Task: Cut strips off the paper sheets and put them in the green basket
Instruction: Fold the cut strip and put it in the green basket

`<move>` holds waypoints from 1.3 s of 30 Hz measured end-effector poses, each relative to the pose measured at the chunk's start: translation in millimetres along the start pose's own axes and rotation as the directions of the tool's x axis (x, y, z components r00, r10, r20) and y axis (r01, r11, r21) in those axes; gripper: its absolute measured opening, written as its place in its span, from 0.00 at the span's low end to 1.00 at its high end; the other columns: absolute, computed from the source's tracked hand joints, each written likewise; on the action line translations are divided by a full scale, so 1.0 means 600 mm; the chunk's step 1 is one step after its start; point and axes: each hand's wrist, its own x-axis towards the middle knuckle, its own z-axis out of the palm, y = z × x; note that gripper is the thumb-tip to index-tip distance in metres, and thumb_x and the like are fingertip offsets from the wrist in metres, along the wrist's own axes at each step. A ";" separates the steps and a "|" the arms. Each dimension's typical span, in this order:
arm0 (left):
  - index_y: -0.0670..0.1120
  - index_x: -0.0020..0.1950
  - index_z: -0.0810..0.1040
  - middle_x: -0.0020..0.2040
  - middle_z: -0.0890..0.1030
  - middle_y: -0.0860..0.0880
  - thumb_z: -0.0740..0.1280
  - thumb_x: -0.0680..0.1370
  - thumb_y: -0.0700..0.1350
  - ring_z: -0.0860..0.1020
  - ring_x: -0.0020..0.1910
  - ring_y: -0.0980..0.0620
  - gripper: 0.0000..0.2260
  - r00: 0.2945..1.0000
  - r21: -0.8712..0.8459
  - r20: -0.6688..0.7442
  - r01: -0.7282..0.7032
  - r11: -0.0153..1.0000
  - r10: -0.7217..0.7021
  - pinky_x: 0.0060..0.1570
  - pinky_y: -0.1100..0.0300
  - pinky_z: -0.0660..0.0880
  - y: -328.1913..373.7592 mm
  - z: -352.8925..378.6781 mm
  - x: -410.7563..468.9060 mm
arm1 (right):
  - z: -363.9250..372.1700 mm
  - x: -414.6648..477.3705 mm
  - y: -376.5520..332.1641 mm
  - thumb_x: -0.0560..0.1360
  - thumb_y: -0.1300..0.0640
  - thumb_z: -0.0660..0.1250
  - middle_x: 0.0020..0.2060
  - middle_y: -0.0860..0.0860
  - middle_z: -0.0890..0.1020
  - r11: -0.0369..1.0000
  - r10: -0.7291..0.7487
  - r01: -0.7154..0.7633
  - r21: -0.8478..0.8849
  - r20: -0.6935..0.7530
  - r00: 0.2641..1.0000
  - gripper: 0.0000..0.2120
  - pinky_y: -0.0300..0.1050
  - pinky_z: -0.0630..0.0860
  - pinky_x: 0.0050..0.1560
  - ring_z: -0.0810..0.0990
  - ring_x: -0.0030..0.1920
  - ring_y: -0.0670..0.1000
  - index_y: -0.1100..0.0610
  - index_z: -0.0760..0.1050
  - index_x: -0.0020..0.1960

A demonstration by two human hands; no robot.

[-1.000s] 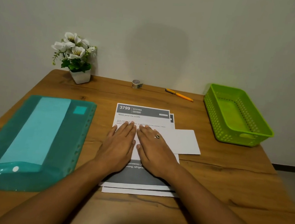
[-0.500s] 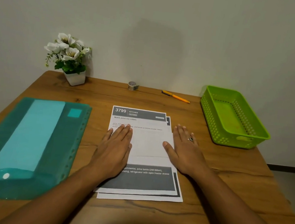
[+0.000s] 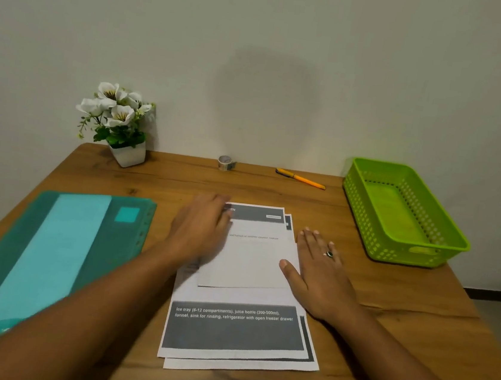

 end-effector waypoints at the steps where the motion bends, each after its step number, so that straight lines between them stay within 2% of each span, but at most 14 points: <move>1: 0.51 0.73 0.73 0.66 0.78 0.49 0.59 0.85 0.51 0.74 0.63 0.49 0.17 1.000 0.001 -0.002 0.020 1.000 -0.020 0.59 0.50 0.74 -0.002 -0.002 0.029 | 0.001 0.000 0.001 0.83 0.33 0.41 0.85 0.51 0.46 1.000 -0.001 0.001 0.002 -0.001 1.000 0.38 0.53 0.39 0.82 0.42 0.84 0.51 0.54 0.42 0.85; 4: 0.51 0.72 0.71 0.59 0.80 0.50 0.62 0.84 0.52 0.78 0.53 0.50 0.16 0.994 -0.021 -0.027 0.108 0.994 -0.109 0.46 0.52 0.75 -0.008 -0.006 0.110 | 0.004 -0.001 0.004 0.83 0.32 0.40 0.85 0.51 0.46 1.000 -0.006 0.006 0.005 -0.014 1.000 0.38 0.54 0.39 0.83 0.41 0.84 0.50 0.54 0.42 0.85; 6: 0.50 0.71 0.70 0.57 0.81 0.49 0.63 0.84 0.52 0.79 0.50 0.48 0.16 0.981 -0.009 -0.042 0.191 0.982 -0.191 0.43 0.52 0.74 -0.013 -0.005 0.155 | 0.005 0.000 0.005 0.83 0.32 0.39 0.85 0.50 0.46 1.000 -0.007 0.007 0.012 -0.023 1.000 0.39 0.53 0.39 0.83 0.41 0.84 0.50 0.54 0.42 0.85; 10: 0.47 0.68 0.68 0.57 0.81 0.43 0.63 0.84 0.52 0.78 0.49 0.44 0.15 0.959 0.071 0.006 0.283 0.956 -0.284 0.48 0.46 0.78 -0.023 0.012 0.217 | 0.008 0.000 0.005 0.82 0.31 0.39 0.85 0.49 0.46 1.000 -0.001 0.002 0.021 -0.034 0.999 0.39 0.53 0.38 0.82 0.41 0.84 0.49 0.53 0.42 0.85; 13: 0.46 0.69 0.70 0.56 0.80 0.42 0.64 0.83 0.52 0.78 0.50 0.43 0.17 0.946 0.126 0.057 0.309 0.943 -0.318 0.51 0.46 0.79 -0.032 0.029 0.244 | 0.011 0.001 0.005 0.82 0.31 0.40 0.85 0.48 0.44 0.999 0.013 -0.012 0.033 -0.038 0.999 0.38 0.52 0.37 0.82 0.40 0.84 0.48 0.50 0.41 0.85; 18: 0.46 0.61 0.79 0.52 0.83 0.43 0.64 0.83 0.56 0.80 0.48 0.42 0.16 0.959 0.188 -0.003 0.280 0.941 -0.285 0.47 0.49 0.80 -0.043 0.045 0.266 | 0.010 0.000 0.005 0.82 0.30 0.40 0.84 0.47 0.43 0.999 0.016 -0.014 0.051 -0.040 0.999 0.38 0.52 0.36 0.82 0.39 0.83 0.47 0.50 0.40 0.85; 23: 0.47 0.55 0.81 0.48 0.84 0.43 0.63 0.81 0.56 0.81 0.46 0.41 0.15 0.969 0.221 -0.073 0.246 0.944 -0.236 0.46 0.49 0.80 -0.038 0.035 0.249 | 0.011 0.000 0.006 0.82 0.30 0.42 0.84 0.47 0.44 0.998 0.015 -0.013 0.059 -0.047 0.999 0.38 0.50 0.35 0.81 0.40 0.84 0.48 0.50 0.41 0.85; 26: 0.49 0.53 0.80 0.46 0.83 0.45 0.63 0.81 0.56 0.79 0.43 0.43 0.12 0.972 0.181 -0.127 0.221 0.958 -0.200 0.42 0.52 0.78 -0.024 0.022 0.213 | 0.007 -0.001 0.004 0.83 0.32 0.43 0.85 0.48 0.46 0.998 0.007 -0.004 0.064 -0.045 0.999 0.38 0.52 0.37 0.82 0.41 0.84 0.49 0.52 0.43 0.85; 29: 0.50 0.47 0.80 0.38 0.80 0.49 0.63 0.80 0.56 0.78 0.38 0.46 0.11 0.970 0.112 -0.194 0.169 0.979 -0.145 0.36 0.55 0.74 -0.005 0.006 0.162 | 0.003 -0.003 0.004 0.83 0.32 0.43 0.85 0.49 0.47 0.998 0.003 0.000 0.061 -0.040 0.999 0.38 0.52 0.38 0.82 0.42 0.84 0.49 0.53 0.43 0.85; 32: 0.49 0.42 0.78 0.34 0.77 0.53 0.64 0.79 0.58 0.78 0.34 0.48 0.14 0.984 0.068 -0.155 0.094 0.993 -0.082 0.34 0.56 0.76 0.021 -0.009 0.095 | 0.001 -0.003 0.003 0.83 0.32 0.43 0.85 0.49 0.47 0.999 0.004 -0.002 0.044 -0.034 0.999 0.38 0.52 0.38 0.82 0.43 0.84 0.49 0.53 0.44 0.85; 34: 0.49 0.39 0.76 0.32 0.77 0.53 0.65 0.79 0.61 0.78 0.34 0.47 0.17 0.992 0.054 -0.122 0.041 0.998 -0.034 0.30 0.57 0.71 0.039 -0.014 0.040 | 0.001 -0.003 0.002 0.83 0.32 0.43 0.85 0.50 0.47 0.999 0.005 -0.004 0.037 -0.025 1.000 0.38 0.52 0.38 0.82 0.43 0.84 0.50 0.53 0.44 0.85; 36: 0.50 0.40 0.76 0.33 0.79 0.53 0.66 0.79 0.63 0.78 0.35 0.48 0.18 0.995 0.040 -0.098 0.004 0.999 0.000 0.30 0.56 0.65 0.053 -0.013 -0.018 | 0.001 -0.004 -0.001 0.83 0.33 0.43 0.85 0.50 0.48 0.999 0.009 -0.008 0.031 -0.021 1.000 0.38 0.52 0.39 0.82 0.43 0.84 0.50 0.54 0.45 0.85; 39: 0.52 0.44 0.79 0.38 0.83 0.53 0.66 0.78 0.65 0.81 0.41 0.48 0.17 0.997 0.002 -0.071 -0.003 1.000 0.003 0.34 0.55 0.65 0.063 0.000 -0.083 | 0.000 -0.005 -0.004 0.83 0.33 0.43 0.85 0.51 0.48 1.000 0.012 -0.011 0.020 -0.011 1.000 0.38 0.53 0.40 0.82 0.44 0.84 0.51 0.54 0.45 0.85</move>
